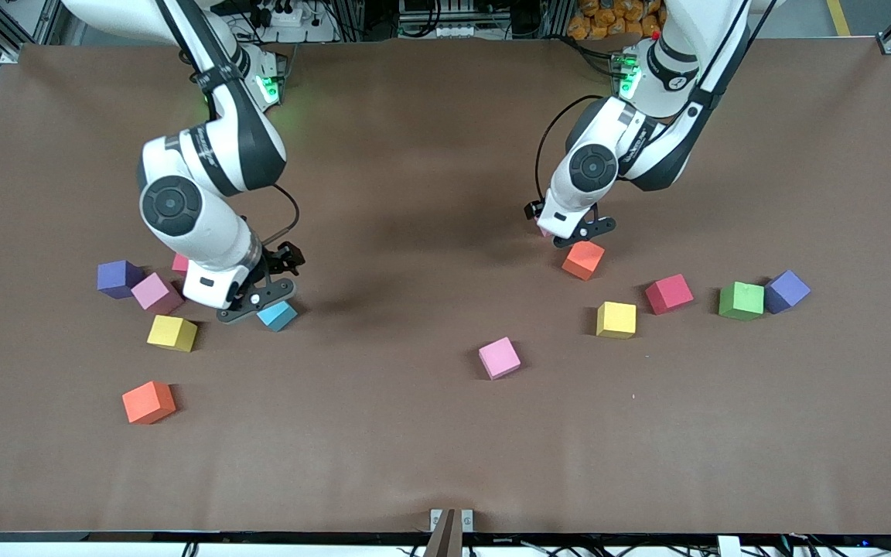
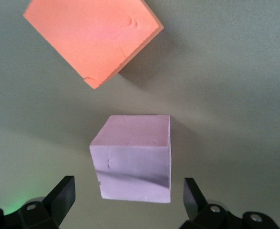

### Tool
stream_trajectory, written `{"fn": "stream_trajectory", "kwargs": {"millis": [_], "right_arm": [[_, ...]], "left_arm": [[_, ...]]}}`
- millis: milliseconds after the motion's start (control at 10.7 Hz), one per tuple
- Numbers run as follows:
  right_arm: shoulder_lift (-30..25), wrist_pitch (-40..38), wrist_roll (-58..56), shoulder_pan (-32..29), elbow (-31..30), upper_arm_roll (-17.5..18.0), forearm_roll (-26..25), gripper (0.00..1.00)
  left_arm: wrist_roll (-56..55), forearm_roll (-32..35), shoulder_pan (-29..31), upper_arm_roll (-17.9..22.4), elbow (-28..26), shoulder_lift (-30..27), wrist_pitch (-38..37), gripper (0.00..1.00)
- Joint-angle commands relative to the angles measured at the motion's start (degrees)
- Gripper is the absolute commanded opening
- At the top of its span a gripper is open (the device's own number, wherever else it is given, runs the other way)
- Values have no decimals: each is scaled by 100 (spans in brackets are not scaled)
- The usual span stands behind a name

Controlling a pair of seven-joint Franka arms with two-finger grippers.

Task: Form number 2 with 11 blocks
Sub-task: 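Grasp the lavender cube with the left gripper while the right gripper grasps the cyan cube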

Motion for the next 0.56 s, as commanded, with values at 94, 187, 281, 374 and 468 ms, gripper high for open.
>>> {"fn": "stream_trajectory", "kwargs": {"millis": [94, 187, 281, 374, 468], "right_arm": [[151, 485, -614, -301, -363, -22, 542, 100], [230, 766, -1254, -335, -443, -31, 533, 100], [326, 916, -1731, -388, -452, -40, 533, 100], [440, 1031, -2109, -441, -452, -40, 533, 100], [555, 1232, -2435, -450, -461, -40, 533, 100]], "left_arm": [[-126, 38, -74, 57, -9, 201, 316, 100], [-126, 38, -74, 57, -9, 271, 386, 100], [-117, 47, -65, 57, -9, 333, 422, 100], [-117, 47, -56, 57, -9, 377, 440, 100], [-91, 47, -56, 57, -9, 386, 440, 100]]}}
